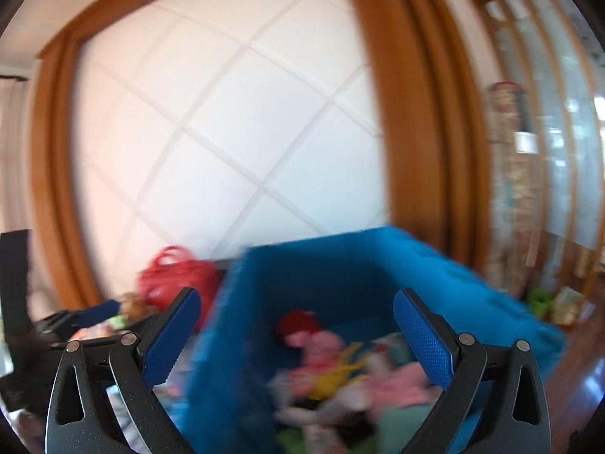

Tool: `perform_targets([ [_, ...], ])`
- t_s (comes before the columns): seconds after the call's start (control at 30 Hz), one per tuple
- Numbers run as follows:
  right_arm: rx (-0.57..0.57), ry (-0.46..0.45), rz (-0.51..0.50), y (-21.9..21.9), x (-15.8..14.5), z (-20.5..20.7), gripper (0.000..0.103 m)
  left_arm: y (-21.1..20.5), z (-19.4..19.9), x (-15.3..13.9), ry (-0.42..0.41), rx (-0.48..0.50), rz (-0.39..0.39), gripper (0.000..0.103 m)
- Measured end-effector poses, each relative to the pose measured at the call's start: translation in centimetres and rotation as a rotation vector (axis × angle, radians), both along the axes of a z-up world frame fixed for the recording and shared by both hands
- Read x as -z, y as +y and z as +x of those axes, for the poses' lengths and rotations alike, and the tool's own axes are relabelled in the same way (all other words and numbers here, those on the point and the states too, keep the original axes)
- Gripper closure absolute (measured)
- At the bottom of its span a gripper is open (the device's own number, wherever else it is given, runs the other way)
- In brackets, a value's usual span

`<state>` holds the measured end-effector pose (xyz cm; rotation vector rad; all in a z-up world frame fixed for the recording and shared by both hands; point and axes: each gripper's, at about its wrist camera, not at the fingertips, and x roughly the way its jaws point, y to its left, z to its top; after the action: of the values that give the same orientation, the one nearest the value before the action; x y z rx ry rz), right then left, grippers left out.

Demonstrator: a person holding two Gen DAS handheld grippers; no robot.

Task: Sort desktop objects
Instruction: 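Move both tools back toward the remaining medicine boxes and tubes, then grasp blue-white medicine box with left tool while right tool grasps red-white ointment tube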

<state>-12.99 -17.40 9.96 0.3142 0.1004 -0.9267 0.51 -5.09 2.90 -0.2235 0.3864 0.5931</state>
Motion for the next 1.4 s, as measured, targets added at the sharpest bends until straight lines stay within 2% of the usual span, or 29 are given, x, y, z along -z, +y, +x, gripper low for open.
perform_targets([
  [0.23,-0.166,0.025,0.005,3.8,-0.7,9.8,0.0,6.9,-7.5,2.9,0.038,-0.141,-0.067,0.025],
  [0.37,-0.222,0.03,0.02,5.4,-0.2,14.3,0.0,11.3,-12.4,6.0,0.088,-0.233,-0.104,0.025],
  [0.5,-0.268,0.1,0.068,6.2,2.2,19.5,0.0,14.8,-16.3,10.3,0.169,-0.32,-0.153,0.025],
  [0.67,-0.323,0.234,0.163,6.1,7.9,25.3,0.0,17.5,-19.7,17.0,0.251,-0.393,-0.267,0.025],
  [0.77,-0.37,0.325,0.248,6.2,12.3,28.0,0.0,16.9,-20.0,21.1,0.315,-0.382,-0.333,0.025],
  [0.9,-0.404,0.418,0.362,5.4,17.5,29.7,0.0,15.5,-18.8,24.8,0.401,-0.351,-0.358,0.025],
  [1.0,-0.395,0.501,0.4,5.2,20.7,30.1,0.0,15.0,-17.5,27.2,0.441,-0.321,-0.377,0.025],
  [1.13,-0.377,0.569,0.424,4.8,23.5,29.6,0.0,15.1,-15.9,29.5,0.474,-0.307,-0.411,0.027],
  [1.2,-0.372,0.586,0.449,4.3,24.6,29.5,0.0,15.3,-15.1,30.5,0.492,-0.292,-0.427,0.034],
  [1.37,-0.39,0.634,0.533,3.3,26.9,29.7,0.0,15.6,-13.4,31.7,0.546,-0.261,-0.421,0.038],
  [1.4,-0.398,0.632,0.541,3.3,27.2,29.8,0.0,15.6,-13.0,31.9,0.56,-0.255,-0.42,0.043],
])
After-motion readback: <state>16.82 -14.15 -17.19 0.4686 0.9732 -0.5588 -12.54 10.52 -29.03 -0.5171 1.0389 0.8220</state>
